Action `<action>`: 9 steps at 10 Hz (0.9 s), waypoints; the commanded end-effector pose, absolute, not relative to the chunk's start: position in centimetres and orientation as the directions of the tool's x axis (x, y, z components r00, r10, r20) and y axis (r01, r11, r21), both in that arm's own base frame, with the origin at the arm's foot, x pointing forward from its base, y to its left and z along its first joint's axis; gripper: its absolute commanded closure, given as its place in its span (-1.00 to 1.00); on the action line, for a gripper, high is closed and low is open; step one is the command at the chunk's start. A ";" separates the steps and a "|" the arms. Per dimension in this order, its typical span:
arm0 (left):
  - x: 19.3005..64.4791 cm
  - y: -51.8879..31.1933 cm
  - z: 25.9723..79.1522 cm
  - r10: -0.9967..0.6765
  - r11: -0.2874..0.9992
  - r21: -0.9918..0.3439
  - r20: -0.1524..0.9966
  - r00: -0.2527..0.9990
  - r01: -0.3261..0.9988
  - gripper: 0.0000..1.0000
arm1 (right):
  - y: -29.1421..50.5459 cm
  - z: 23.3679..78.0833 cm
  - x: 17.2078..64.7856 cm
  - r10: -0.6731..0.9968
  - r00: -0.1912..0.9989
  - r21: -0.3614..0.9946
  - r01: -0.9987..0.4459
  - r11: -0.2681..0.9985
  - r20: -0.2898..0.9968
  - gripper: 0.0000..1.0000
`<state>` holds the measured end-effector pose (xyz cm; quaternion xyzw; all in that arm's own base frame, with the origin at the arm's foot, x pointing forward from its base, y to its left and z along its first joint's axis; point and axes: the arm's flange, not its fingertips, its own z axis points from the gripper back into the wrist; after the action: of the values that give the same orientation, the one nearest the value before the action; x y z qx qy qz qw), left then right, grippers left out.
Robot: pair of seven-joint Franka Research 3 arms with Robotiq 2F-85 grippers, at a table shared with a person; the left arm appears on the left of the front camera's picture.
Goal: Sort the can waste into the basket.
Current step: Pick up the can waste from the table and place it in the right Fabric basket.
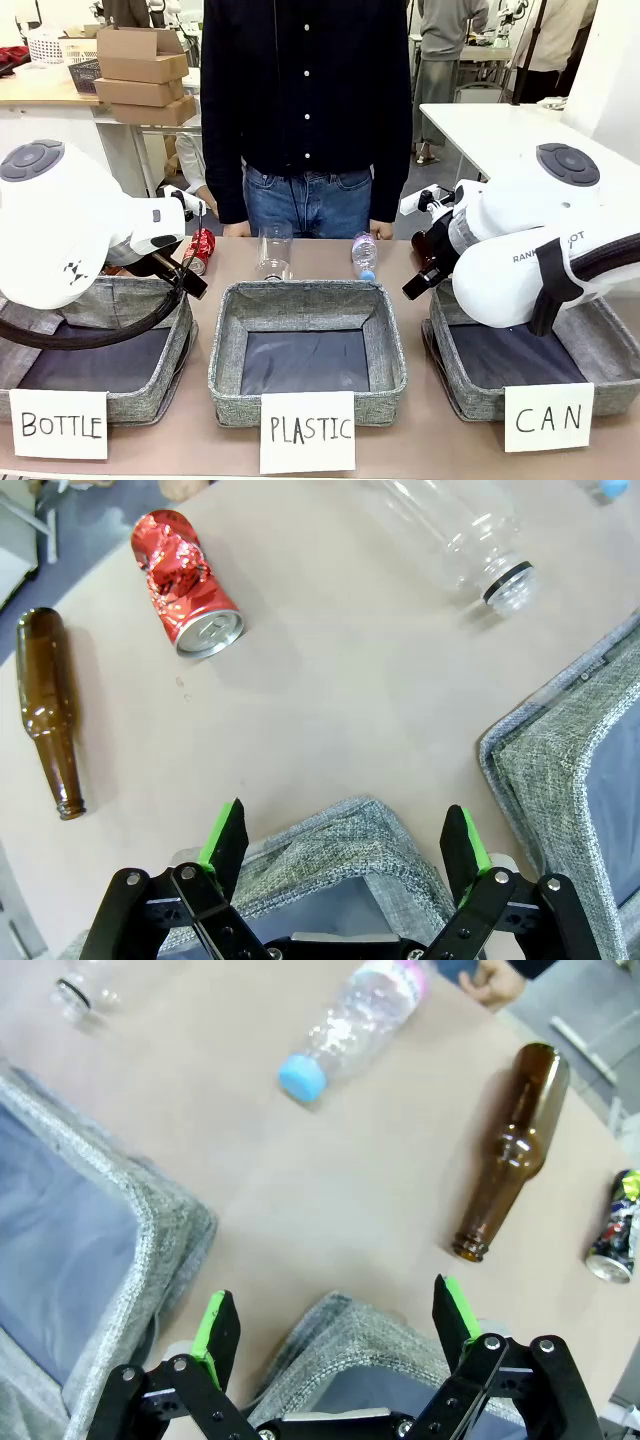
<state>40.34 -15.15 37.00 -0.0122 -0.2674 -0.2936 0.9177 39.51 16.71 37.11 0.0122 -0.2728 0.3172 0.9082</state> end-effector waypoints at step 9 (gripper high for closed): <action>31.1 -9.9 57.0 -0.569 0.754 0.174 0.654 0.498 0.634 -1.00 | 13.7 54.1 29.9 0.528 0.642 -0.125 -0.564 0.816 0.556 -1.00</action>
<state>29.47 -8.93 57.50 -0.0307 -0.3372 -0.3736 0.8636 28.02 13.20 54.95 0.0145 -0.2828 0.2998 0.9110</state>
